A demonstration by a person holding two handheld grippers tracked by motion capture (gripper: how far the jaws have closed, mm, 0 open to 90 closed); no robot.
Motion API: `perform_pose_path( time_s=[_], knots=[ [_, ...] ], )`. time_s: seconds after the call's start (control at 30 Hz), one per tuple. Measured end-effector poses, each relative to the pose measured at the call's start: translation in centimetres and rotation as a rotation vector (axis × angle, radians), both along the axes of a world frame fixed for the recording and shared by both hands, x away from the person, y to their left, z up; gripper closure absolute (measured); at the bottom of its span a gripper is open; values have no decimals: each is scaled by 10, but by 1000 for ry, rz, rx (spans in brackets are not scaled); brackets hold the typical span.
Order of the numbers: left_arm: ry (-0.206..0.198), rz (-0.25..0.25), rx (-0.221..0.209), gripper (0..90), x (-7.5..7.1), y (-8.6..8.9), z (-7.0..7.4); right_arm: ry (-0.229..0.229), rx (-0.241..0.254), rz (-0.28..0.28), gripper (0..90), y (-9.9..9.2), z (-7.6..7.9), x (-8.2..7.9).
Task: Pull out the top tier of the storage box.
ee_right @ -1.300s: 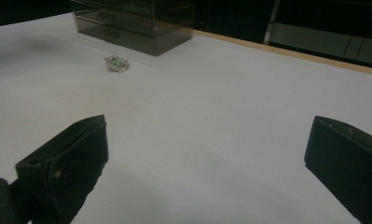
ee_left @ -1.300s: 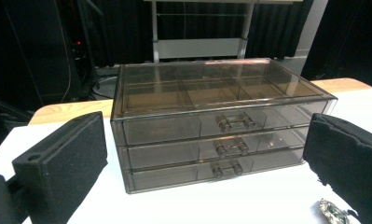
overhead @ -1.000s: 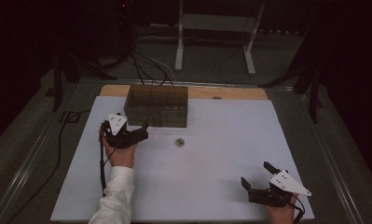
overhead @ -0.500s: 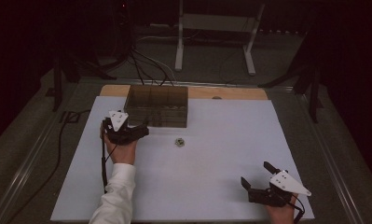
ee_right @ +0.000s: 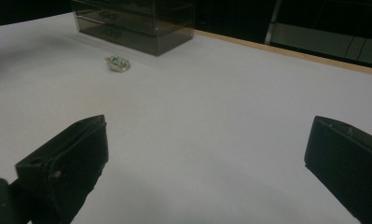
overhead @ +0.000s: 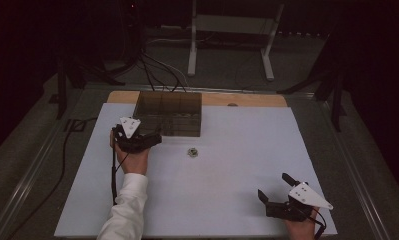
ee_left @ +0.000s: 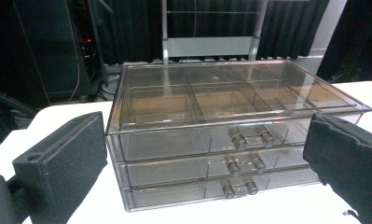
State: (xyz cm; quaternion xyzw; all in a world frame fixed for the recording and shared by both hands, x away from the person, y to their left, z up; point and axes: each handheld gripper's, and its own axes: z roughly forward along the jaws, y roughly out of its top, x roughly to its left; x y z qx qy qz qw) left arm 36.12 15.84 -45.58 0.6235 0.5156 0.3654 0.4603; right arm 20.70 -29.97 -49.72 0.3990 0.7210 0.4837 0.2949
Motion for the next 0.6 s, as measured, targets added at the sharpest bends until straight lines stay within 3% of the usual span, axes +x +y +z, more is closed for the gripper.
perform_pose_path(
  time_s=[0.6],
  knots=[
    [13, 34, 1, 6, 11, -12, -8, -4, 1, -5, 0, -1, 0, 0]
  ],
)
